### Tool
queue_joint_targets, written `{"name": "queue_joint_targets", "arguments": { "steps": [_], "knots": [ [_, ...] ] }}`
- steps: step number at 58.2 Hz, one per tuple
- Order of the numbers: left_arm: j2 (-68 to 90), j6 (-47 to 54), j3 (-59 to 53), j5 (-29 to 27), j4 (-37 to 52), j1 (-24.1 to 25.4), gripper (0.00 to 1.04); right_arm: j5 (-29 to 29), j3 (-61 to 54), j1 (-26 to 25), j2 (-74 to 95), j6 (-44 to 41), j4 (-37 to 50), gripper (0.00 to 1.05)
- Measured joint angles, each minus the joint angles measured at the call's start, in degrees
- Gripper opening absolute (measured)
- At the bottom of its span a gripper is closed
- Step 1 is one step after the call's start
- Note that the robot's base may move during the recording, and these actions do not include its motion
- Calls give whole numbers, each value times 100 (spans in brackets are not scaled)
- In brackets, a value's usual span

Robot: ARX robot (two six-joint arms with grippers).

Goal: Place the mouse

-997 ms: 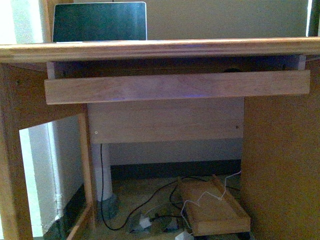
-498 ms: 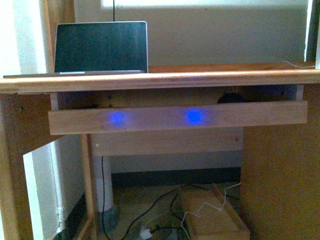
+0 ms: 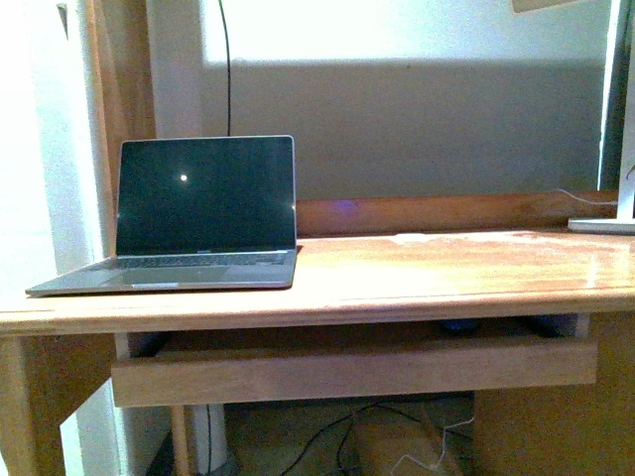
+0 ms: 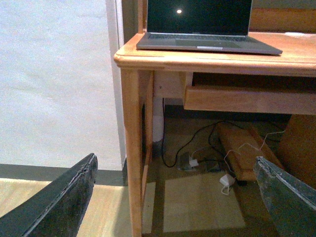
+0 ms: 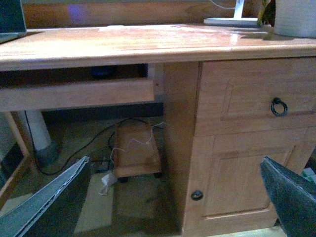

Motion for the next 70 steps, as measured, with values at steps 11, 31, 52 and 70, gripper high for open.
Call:
{"name": "queue_joint_targets", "arguments": {
  "steps": [11,31,52,70],
  "knots": [
    [0,0,0,0,0,0,97,0,0,-2,0,0,0,104],
    [2109,-400,684,1401,-328,254,97,2,0,0,-2,0,0,104],
    [6557,5731,1161,2367,4048,999,97,2,0,0,-2,0,0,104],
    [9960,8570,2494,3348,6710,1250,97,0,0,0,-2,0,0,104]
  ]
}}
